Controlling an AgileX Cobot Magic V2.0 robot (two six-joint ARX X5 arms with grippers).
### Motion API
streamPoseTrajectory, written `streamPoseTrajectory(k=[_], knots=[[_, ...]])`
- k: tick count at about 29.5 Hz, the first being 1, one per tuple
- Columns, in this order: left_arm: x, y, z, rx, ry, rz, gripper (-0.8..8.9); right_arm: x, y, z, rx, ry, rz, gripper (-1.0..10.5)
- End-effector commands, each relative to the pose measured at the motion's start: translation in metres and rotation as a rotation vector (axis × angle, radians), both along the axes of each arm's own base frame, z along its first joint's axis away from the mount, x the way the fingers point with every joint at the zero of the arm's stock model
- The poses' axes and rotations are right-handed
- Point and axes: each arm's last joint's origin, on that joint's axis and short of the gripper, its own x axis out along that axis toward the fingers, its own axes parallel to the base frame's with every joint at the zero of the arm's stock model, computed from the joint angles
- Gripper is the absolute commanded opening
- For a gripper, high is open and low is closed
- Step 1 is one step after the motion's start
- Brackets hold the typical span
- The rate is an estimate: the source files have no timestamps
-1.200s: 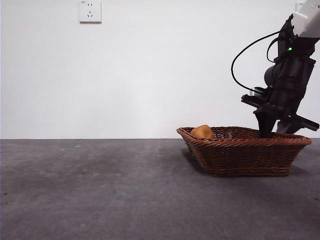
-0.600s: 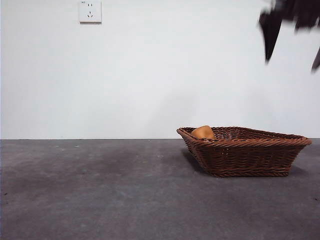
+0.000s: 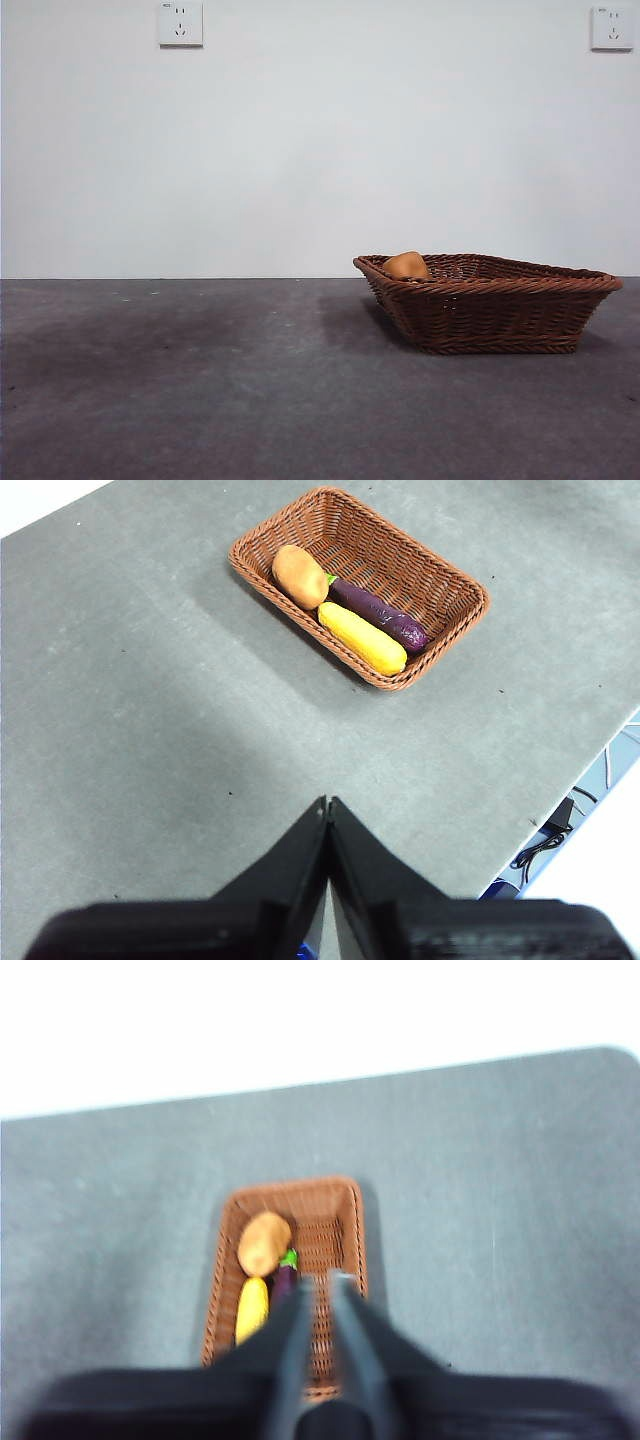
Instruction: Help me put the vegetables on the table into the basket
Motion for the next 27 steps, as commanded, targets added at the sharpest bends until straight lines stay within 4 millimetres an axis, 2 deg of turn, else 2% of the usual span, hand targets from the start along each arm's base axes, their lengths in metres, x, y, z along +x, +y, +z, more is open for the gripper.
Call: streamPoseTrajectory(k=[1, 4, 9, 19, 21, 24, 27], knots=[[0.0, 0.0, -0.001, 0.002, -0.003, -0.01, -0.08, -0.01, -0.001, -0.001, 0.002, 0.006, -0.008, 0.0], [0.0, 0.0, -0.001, -0.001, 0.0, -0.007, -0.03, -0.014, -0.002, 0.0, 0.002, -0.002, -0.007, 0.0], [0.003, -0.003, -0.002, 0.007, 0.008, -0.007, -0.03, -0.006, -0.001, -0.002, -0.001, 0.015, -0.006, 0.0], [0.018, -0.013, -0.009, 0.053, 0.033, -0.022, -0.03, 0.034, 0.004, -0.012, -0.015, 0.112, -0.007, 0.0], [0.021, -0.009, -0.009, 0.102, -0.004, -0.016, -0.04, 0.045, 0.006, -0.016, -0.018, 0.138, -0.007, 0.0], [0.03, 0.003, -0.006, 0.25, -0.189, -0.083, -0.03, 0.061, 0.008, -0.022, -0.024, 0.177, -0.007, 0.0], [0.041, 0.014, -0.011, 0.139, -0.358, -0.031, -0.03, 0.075, 0.01, -0.028, -0.028, 0.214, -0.007, 0.0]])
